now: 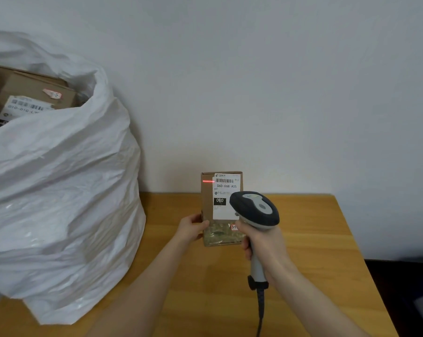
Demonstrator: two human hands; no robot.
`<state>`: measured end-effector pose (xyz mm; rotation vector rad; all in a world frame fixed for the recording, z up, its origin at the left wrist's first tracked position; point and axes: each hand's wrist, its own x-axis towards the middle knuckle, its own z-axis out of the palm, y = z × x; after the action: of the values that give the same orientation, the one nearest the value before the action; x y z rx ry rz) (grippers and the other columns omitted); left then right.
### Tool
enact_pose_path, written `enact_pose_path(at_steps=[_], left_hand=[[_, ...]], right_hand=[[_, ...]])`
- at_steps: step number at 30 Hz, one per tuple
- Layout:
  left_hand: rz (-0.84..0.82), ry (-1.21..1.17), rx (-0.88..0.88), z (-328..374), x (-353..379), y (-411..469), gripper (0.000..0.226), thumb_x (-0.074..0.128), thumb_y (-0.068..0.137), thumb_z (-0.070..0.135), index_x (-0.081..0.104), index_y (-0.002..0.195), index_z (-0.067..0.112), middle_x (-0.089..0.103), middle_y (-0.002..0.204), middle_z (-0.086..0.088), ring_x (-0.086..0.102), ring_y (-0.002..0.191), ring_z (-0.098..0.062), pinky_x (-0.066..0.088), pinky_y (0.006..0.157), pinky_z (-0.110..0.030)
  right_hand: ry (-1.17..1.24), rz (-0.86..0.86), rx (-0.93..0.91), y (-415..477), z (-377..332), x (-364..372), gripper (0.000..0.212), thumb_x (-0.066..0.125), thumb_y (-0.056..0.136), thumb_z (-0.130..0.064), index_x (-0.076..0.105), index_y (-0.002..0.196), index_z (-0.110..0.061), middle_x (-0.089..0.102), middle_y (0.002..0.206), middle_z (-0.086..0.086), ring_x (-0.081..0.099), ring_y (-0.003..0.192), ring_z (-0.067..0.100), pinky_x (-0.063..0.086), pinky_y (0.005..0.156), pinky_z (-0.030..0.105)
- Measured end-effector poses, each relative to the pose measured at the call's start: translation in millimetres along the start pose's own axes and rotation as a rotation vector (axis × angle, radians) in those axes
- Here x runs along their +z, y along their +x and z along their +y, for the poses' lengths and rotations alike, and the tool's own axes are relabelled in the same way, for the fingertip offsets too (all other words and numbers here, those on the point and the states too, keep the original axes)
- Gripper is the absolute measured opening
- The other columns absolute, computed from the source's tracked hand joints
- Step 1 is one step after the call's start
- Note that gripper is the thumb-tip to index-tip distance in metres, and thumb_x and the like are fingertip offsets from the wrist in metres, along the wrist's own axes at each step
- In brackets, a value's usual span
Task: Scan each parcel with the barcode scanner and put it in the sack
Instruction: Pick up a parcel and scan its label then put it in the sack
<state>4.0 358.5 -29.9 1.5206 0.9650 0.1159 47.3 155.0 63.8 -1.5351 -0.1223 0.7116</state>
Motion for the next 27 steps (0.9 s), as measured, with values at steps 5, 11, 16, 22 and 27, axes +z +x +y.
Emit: enact_pose_path(at_steps=[5,11,16,22,27], left_hand=[[-0.003,0.015,-0.001,2.7,9.6,-4.1,0.044,0.061,0.092,0.008,0.050,0.135,0.007,0.061,0.127,-0.006,0.060,0.109,-0.022,0.053,0.088,-0.033],[0.028,-0.013,-0.021,5.3,36.3,-16.0,0.045,0.061,0.092,0.006,0.049,0.136,0.005,0.061,0.128,-0.008,0.058,0.116,-0.026,0.050,0.097,-0.041],[0.040,-0.052,-0.027,2.4,68.0,-32.0,0.043,0.060,0.092,0.006,0.051,0.134,0.004,0.063,0.121,-0.007,0.060,0.109,-0.024,0.053,0.088,-0.035],[0.028,-0.064,-0.037,0.9,100.7,-52.4,0.042,0.059,0.093,0.005,0.050,0.134,0.003,0.062,0.122,-0.009,0.060,0.107,-0.023,0.052,0.084,-0.032],[-0.014,-0.056,-0.028,-4.4,119.5,-66.2,0.039,0.058,0.094,0.004,0.051,0.132,0.003,0.061,0.124,-0.011,0.059,0.107,-0.024,0.050,0.089,-0.035]], right_hand=[[-0.018,-0.002,-0.010,-2.7,-2.0,-12.0,0.019,0.072,0.084,-0.015,0.064,0.071,-0.004,0.057,0.049,0.004,0.048,0.041,0.018,0.042,0.050,0.031],[-0.032,-0.017,-0.012,-7.3,-5.0,-40.5,0.018,0.071,0.085,-0.015,0.065,0.072,-0.004,0.056,0.048,0.003,0.048,0.040,0.017,0.042,0.048,0.030],[-0.060,-0.055,-0.054,-11.1,-4.4,-74.2,0.016,0.070,0.086,-0.015,0.065,0.076,-0.004,0.056,0.048,0.001,0.049,0.041,0.015,0.043,0.047,0.028],[-0.050,-0.044,-0.021,-24.6,-1.0,-102.9,0.021,0.070,0.086,-0.014,0.064,0.069,-0.004,0.055,0.046,0.001,0.048,0.038,0.013,0.041,0.045,0.026],[-0.033,0.007,-0.015,-44.2,9.1,-116.4,0.024,0.071,0.085,-0.016,0.063,0.065,-0.005,0.056,0.049,0.005,0.049,0.042,0.016,0.043,0.049,0.029]])
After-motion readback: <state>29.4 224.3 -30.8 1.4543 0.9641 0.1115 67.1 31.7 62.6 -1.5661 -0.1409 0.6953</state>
